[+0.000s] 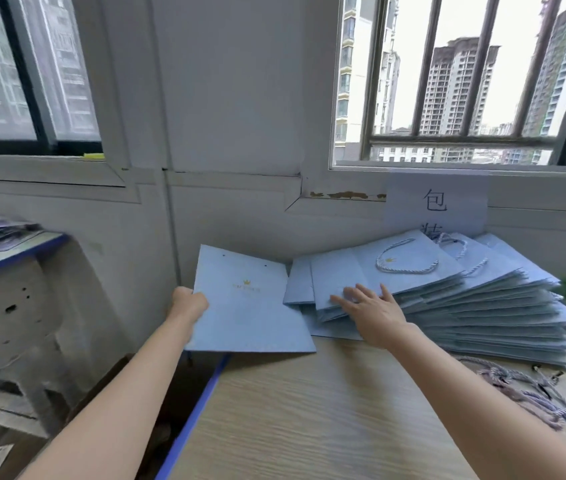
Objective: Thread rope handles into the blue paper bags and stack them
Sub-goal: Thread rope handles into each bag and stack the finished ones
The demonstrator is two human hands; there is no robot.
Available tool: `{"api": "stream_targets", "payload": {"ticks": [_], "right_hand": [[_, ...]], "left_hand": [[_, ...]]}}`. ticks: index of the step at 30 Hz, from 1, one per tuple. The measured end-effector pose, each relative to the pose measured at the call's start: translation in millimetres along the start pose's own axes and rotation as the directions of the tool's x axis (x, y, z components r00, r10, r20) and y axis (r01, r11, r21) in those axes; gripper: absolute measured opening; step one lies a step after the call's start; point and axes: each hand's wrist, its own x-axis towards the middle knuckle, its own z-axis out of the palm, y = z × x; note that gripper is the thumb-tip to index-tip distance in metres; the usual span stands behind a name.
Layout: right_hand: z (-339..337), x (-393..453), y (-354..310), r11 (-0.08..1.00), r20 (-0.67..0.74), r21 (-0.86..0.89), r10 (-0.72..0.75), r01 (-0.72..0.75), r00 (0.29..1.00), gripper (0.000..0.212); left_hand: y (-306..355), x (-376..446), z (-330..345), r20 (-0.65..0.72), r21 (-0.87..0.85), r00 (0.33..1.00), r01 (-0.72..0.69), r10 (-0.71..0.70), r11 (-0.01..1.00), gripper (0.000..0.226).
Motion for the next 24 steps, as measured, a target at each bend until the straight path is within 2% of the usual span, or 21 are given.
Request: {"api": "stream_targets", "payload": {"ticks": [2,5,6,9,11,12,13,14,15,16,17,20,22,24], "right_hand": [[-4,4,-4,1.000,0.084,-0.023,0.019,-0.017,0.996,0.071],[-15,3,-7,0.992,0.167,-0.102,0.090,-0.074,0.982,0.072],[-18,0,-8,0.990,0.183,-0.114,0.108,-0.088,0.977,0.075],[-18,-7,-9,0.994,0.109,-0.025,0.105,-0.103,0.988,0.072],[-18,-11,-10,0.974,-0.027,0.207,0.101,-0.093,0.995,0.064],[-21,-16,-9,0.913,-0.088,0.398,0.138,-0.092,0.987,0.057],[-24,-19,-6,0.779,-0.116,0.620,0.205,-0.090,0.972,0.048],[-27,-25,-2,0.580,-0.099,0.810,0.278,-0.085,0.955,0.042],[-29,-31,3,0.371,-0.069,0.926,0.336,-0.064,0.939,0.037],[-29,-38,11,0.225,-0.046,0.973,0.377,-0.043,0.925,0.035],[-26,-48,19,0.182,-0.031,0.982,0.398,-0.046,0.917,0.033],[1,-77,39,0.323,-0.019,0.938,0.413,-0.127,0.911,0.025],[19,-93,48,0.447,0.002,0.870,0.420,-0.209,0.907,0.023],[32,-104,55,0.522,-0.002,0.815,0.437,-0.252,0.899,0.021]], "left_hand": [[1,-3,-10,-0.093,-0.033,0.995,-0.044,0.041,0.998,0.039],[11,-16,-25,-0.280,-0.077,0.958,-0.079,0.055,0.994,0.009],[15,-19,-31,-0.310,-0.088,0.949,-0.085,0.054,0.993,0.005],[27,-27,-45,-0.250,0.014,0.957,-0.151,0.150,0.988,0.010],[32,-31,-47,-0.159,0.070,0.966,-0.195,0.203,0.978,0.024],[33,-36,-45,-0.103,0.070,0.970,-0.216,0.222,0.974,0.029],[33,-41,-41,-0.041,0.069,0.969,-0.239,0.242,0.968,0.032],[32,-48,-35,0.027,0.070,0.965,-0.263,0.262,0.962,0.033],[29,-56,-28,0.095,0.087,0.953,-0.295,0.286,0.952,0.032],[26,-63,-19,0.161,0.117,0.936,-0.333,0.313,0.936,0.030],[21,-71,-9,0.222,0.166,0.916,-0.374,0.335,0.912,0.029],[7,-97,27,0.389,0.363,0.838,-0.520,0.382,0.773,0.023],[1,-115,55,0.484,0.544,0.776,-0.629,0.405,0.555,0.029],[-1,-137,81,0.544,0.610,0.718,-0.694,0.435,0.382,0.039]]}}
